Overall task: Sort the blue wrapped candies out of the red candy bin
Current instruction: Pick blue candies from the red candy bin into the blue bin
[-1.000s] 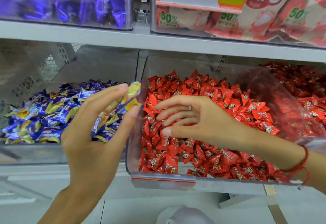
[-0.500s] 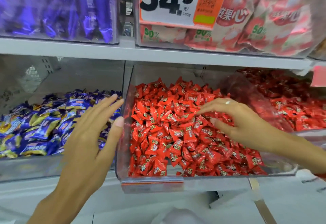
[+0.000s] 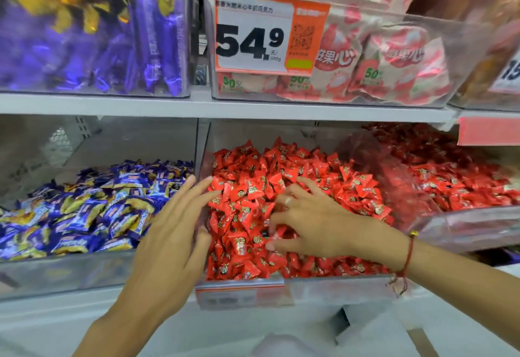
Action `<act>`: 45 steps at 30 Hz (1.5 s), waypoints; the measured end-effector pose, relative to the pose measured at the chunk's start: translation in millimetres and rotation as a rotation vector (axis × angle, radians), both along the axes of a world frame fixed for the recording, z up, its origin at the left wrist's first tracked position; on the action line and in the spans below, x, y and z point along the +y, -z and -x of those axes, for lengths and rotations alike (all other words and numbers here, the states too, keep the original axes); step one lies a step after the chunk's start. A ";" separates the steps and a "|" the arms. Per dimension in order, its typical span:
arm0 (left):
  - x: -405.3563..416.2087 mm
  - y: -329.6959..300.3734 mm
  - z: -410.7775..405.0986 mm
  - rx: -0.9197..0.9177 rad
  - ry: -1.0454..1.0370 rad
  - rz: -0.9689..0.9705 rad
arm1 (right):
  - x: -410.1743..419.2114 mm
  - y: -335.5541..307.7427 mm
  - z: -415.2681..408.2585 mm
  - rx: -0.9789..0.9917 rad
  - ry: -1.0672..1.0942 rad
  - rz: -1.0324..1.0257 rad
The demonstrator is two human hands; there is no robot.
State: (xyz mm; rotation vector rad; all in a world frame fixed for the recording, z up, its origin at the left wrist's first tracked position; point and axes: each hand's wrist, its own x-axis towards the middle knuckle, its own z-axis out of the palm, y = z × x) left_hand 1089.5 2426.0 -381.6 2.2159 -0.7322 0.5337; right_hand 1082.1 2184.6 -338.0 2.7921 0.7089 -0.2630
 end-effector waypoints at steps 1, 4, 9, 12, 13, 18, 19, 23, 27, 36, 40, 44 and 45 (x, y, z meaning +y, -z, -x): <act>-0.3 -0.1 -0.1 0.007 0.004 -0.005 | 3.4 -6.7 -0.4 0.003 -0.035 0.054; -0.5 -0.9 1.4 0.022 0.000 -0.031 | 0.5 -16.6 -1.5 0.281 -0.091 -0.069; 0.5 -3.2 4.1 0.025 -0.012 -0.048 | -20.4 -23.6 -2.1 0.246 0.010 -0.202; -2.2 -16.1 5.5 -0.105 -0.012 -0.149 | -18.6 -12.7 -2.2 0.035 -0.098 -0.296; -6.9 -22.1 4.9 -0.165 0.005 -0.204 | -16.1 -6.1 -1.6 0.025 -0.142 -0.297; -42.3 -33.9 2.3 -0.176 0.152 -0.464 | -33.1 26.3 -3.1 0.044 -0.236 -0.148; -48.1 -31.8 -0.3 -0.150 0.166 -0.524 | -40.6 24.6 -1.7 0.019 -0.228 -0.143; -61.3 -21.2 -10.9 -0.064 0.312 -0.805 | -64.8 17.0 5.8 -0.040 -0.220 -0.100; -63.0 -22.1 -21.9 -0.017 0.311 -1.122 | -72.8 8.6 10.7 0.031 -0.116 -0.085; -22.6 -35.8 -4.1 -0.113 0.175 -0.941 | -20.4 13.2 -4.9 -0.147 -0.201 -0.372; -2.1 -37.4 6.9 -0.208 0.042 -0.631 | -3.9 26.7 -21.4 -0.013 -0.137 -0.334; 10.7 -17.7 13.0 -0.210 -0.030 -0.400 | -0.7 31.7 -30.7 -0.053 -0.178 -0.138; 10.5 -12.5 13.7 -0.210 -0.025 -0.370 | -0.1 31.3 -32.3 -0.051 -0.185 -0.103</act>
